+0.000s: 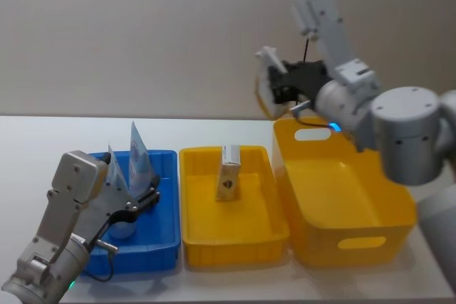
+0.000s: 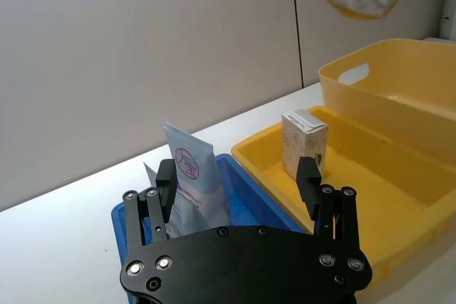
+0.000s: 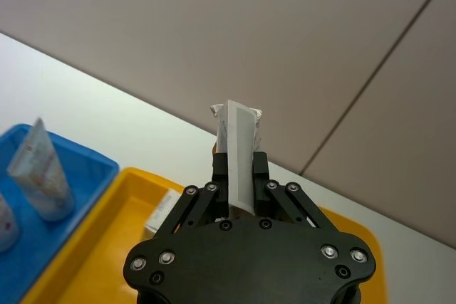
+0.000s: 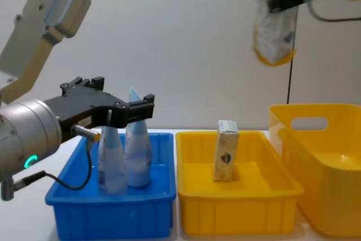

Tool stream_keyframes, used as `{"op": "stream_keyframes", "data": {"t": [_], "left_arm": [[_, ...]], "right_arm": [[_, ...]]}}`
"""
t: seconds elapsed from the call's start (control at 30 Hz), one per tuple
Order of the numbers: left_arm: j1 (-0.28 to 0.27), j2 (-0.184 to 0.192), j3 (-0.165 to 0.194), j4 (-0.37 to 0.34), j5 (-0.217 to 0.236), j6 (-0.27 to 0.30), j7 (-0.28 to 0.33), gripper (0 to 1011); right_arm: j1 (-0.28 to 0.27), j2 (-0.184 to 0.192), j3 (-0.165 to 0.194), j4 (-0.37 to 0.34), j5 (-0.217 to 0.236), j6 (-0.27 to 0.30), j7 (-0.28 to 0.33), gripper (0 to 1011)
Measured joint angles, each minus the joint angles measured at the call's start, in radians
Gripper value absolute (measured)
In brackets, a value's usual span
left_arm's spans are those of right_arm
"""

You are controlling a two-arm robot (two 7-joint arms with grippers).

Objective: Bimanual collaborative sorting of washing and personal care products

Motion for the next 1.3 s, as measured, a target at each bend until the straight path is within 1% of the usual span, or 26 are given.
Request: {"op": "stream_keyframes", "data": {"t": [0.03,0.07,0.17,0.3,0.4,0.63,0.83,1.3], "left_arm": [[0.0,0.0,0.0,0.0,0.0,0.0,0.0,1001],[0.0,0.0,0.0,0.0,0.0,0.0,0.0,1001],[0.0,0.0,0.0,0.0,0.0,0.0,0.0,1001],[0.0,0.0,0.0,0.0,0.0,0.0,0.0,1001],[0.0,0.0,0.0,0.0,0.0,0.0,0.0,1001],[0.0,0.0,0.0,0.0,0.0,0.0,0.0,1001],[0.0,0.0,0.0,0.0,0.0,0.0,0.0,1001],[0.0,0.0,0.0,0.0,0.0,0.0,0.0,1001]], "right_arm": [[0.0,0.006,0.003,-0.004,-0.001,0.006,0.004,173],[-0.004,0.024,0.011,-0.015,-0.002,0.017,0.011,173],[-0.013,0.053,0.027,-0.036,-0.003,0.037,0.024,173],[-0.024,0.076,0.044,-0.053,-0.003,0.056,0.034,173],[-0.037,0.095,0.063,-0.069,0.0,0.069,0.047,172],[-0.055,0.117,0.088,-0.089,0.009,0.083,0.064,172],[-0.064,0.129,0.102,-0.098,0.015,0.089,0.073,164],[-0.074,0.138,0.113,-0.107,0.019,0.095,0.082,164]]}}
